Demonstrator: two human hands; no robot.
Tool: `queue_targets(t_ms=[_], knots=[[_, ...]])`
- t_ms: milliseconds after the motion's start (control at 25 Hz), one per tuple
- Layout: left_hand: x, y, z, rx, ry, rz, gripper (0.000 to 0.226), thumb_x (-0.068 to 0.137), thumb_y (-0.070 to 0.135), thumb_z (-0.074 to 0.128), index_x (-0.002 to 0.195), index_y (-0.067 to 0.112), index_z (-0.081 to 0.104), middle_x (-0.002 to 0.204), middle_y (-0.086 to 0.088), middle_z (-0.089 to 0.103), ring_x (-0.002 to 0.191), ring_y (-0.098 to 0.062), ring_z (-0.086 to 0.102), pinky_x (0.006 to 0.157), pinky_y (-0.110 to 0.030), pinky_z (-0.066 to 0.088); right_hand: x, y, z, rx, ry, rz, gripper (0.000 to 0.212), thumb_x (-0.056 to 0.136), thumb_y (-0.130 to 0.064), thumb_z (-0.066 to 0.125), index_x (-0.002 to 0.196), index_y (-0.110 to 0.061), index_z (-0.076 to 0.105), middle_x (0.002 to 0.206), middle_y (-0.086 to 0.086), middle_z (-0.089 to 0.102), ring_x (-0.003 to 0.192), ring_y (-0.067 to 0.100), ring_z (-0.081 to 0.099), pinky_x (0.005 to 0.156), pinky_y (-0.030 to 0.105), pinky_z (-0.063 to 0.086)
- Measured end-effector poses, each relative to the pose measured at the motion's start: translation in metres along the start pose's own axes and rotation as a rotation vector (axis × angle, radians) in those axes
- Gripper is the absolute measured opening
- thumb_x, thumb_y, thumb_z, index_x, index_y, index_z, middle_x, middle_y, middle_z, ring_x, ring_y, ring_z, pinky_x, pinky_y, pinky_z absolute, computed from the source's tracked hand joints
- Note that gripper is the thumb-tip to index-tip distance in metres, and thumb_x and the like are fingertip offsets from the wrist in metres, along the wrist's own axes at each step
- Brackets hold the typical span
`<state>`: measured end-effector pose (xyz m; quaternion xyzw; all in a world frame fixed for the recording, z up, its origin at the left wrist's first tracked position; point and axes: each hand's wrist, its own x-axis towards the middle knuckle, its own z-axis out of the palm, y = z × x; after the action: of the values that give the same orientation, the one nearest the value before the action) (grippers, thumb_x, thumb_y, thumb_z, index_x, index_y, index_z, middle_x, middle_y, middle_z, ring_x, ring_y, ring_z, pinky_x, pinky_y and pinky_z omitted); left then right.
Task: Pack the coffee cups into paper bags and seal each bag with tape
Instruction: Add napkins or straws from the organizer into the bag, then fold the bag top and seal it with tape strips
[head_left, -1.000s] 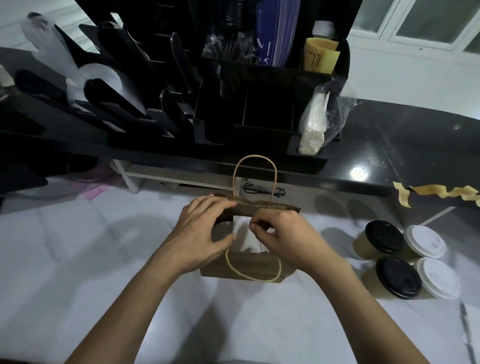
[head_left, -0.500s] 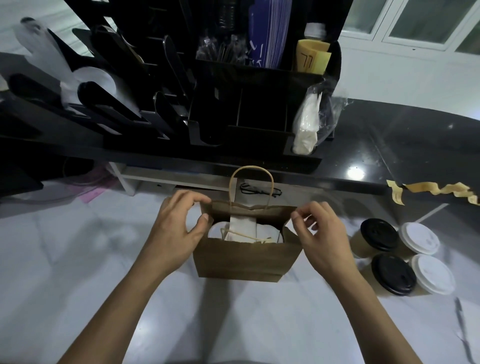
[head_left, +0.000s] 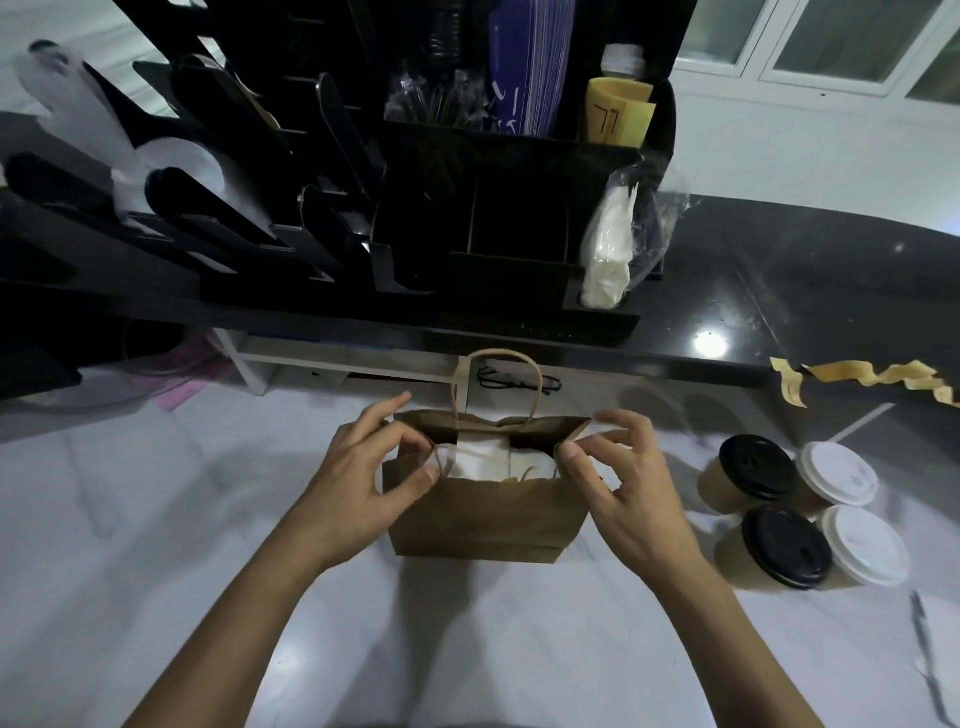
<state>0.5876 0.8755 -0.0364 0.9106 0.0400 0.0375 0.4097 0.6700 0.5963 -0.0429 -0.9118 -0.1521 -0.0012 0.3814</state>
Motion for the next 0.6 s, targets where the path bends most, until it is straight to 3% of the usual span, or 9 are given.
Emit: queue_targets(t_ms=[80,200,360,480,600], knots=[[-0.0009,0.0001,-0.0005,0.001,-0.047,0.003,0.024,0.087,0.055,0.065,0.106,0.043,0.06,0.152,0.033,0.025,0.135,0.0,0.028,0.102,-0.032,0.032,0.0,0.0017,-0.0002,-0.013,-0.027,-0.024,0.029,0.095,-0.063,0.052,0.095,-0.042,0.071,0.149,-0.024,0.031,0.128,-0.005,0.039,0.091,0.039,0.055],[-0.0017,-0.0005,-0.0019,0.009,-0.074,0.007,0.035,0.078,0.042,0.064,0.113,0.043,0.058,0.149,0.031,0.028,0.133,0.001,0.03,0.101,-0.029,0.032,-0.0004,0.0045,-0.0025,-0.037,-0.091,-0.05,0.026,0.094,-0.063,0.05,0.101,-0.045,0.067,0.145,-0.031,0.033,0.136,0.001,0.034,0.103,0.048,0.048],[0.0009,-0.0032,-0.0013,0.03,0.01,0.008,0.03,0.086,0.021,0.067,0.107,0.042,0.061,0.134,0.028,0.043,0.126,-0.001,0.039,0.097,-0.02,0.035,-0.0027,0.005,-0.0054,-0.026,-0.095,-0.084,0.024,0.089,-0.061,0.054,0.103,-0.045,0.065,0.14,-0.028,0.038,0.134,0.003,0.035,0.108,0.044,0.041],[0.0027,-0.0041,0.0,0.05,0.036,-0.006,0.025,0.09,0.019,0.067,0.104,0.039,0.06,0.126,0.026,0.05,0.121,-0.002,0.043,0.092,-0.014,0.033,-0.0037,0.006,-0.0067,-0.022,-0.075,-0.126,0.021,0.088,-0.055,0.064,0.104,-0.042,0.065,0.136,-0.025,0.044,0.129,-0.009,0.034,0.108,0.039,0.039],[0.0033,-0.0049,0.0019,-0.001,0.072,-0.053,0.029,0.089,0.021,0.069,0.105,0.039,0.052,0.119,0.023,0.057,0.117,-0.003,0.049,0.091,-0.02,0.041,-0.003,0.0077,-0.0074,-0.039,-0.01,-0.157,0.024,0.086,-0.038,0.074,0.104,-0.039,0.058,0.119,-0.025,0.053,0.118,-0.014,0.041,0.102,0.039,0.043]])
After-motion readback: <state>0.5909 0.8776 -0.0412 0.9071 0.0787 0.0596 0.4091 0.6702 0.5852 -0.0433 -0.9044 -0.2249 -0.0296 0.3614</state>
